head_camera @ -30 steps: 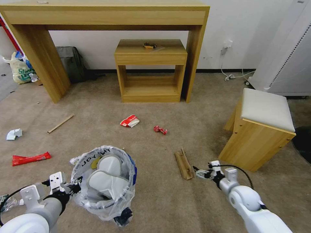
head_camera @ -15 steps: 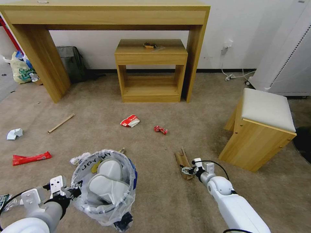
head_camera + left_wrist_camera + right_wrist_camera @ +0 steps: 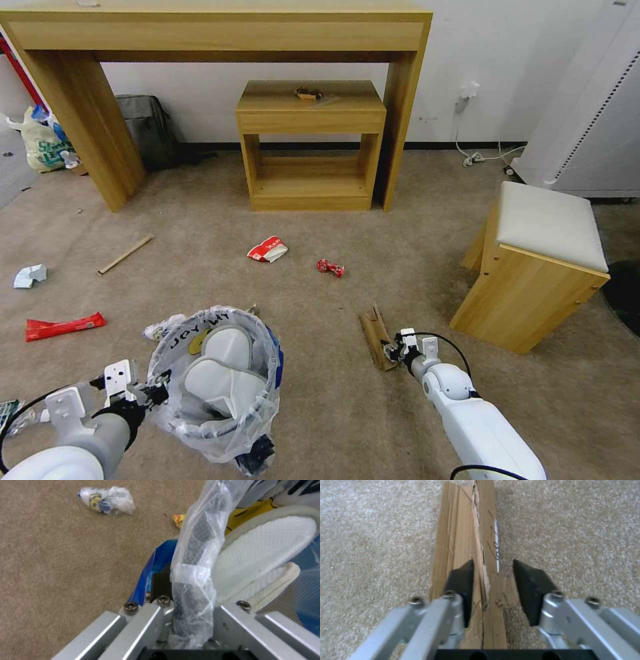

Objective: Pick up the trash bin and place the garbage on the floor into it.

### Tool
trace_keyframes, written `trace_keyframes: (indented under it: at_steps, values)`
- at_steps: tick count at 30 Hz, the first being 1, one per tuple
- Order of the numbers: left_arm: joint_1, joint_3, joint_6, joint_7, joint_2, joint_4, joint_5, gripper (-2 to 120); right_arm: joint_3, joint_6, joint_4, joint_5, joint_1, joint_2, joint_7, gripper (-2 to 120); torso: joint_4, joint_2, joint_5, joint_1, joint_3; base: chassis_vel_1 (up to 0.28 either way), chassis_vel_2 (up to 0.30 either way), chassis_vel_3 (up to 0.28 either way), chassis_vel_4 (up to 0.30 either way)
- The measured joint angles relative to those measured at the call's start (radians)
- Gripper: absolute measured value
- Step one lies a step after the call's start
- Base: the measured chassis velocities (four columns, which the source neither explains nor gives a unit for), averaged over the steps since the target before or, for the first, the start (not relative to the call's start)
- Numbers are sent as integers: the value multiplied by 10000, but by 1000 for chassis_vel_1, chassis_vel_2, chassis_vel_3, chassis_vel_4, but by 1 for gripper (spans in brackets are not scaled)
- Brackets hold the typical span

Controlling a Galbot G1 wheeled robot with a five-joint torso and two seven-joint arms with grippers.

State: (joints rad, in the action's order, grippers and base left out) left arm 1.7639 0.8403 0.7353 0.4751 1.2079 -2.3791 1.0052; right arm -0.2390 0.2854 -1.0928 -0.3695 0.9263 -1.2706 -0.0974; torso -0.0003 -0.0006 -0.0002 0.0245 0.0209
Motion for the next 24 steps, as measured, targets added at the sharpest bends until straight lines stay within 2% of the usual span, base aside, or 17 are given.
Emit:
trace_keyframes:
  at_steps: [3,4,6,16,19,24]
  values:
    - [-21,-3,0,-23,-4,6,5,0,-18,-15,47,72,0,-52,94,11,0,0,2,0,0,0,0,0,0]
    - [-21,-3,0,-23,-4,6,5,0,-18,-15,47,72,0,-52,94,11,0,0,2,0,0,0,0,0,0]
    - [-48,-3,0,-53,-18,29,9,0,-60,-20,46,142,-1,-76,149,1,-1,0,1,0,0,0,0,0,0]
    - [-185,18,0,-233,-48,168,-17,0,-319,-277,-502,812,242,-72,331,0,0,0,2,0,0,0,0,0,0]
    - [-300,3,0,-262,-92,222,-28,0,-476,-482,-1557,1233,553,148,347,0,-2,0,1,0,0,0,0,0,0]
    - [-414,-3,0,-266,-126,302,-32,0,-553,-765,-2600,1462,685,396,327,0,-1,0,1,0,0,0,0,0,0]
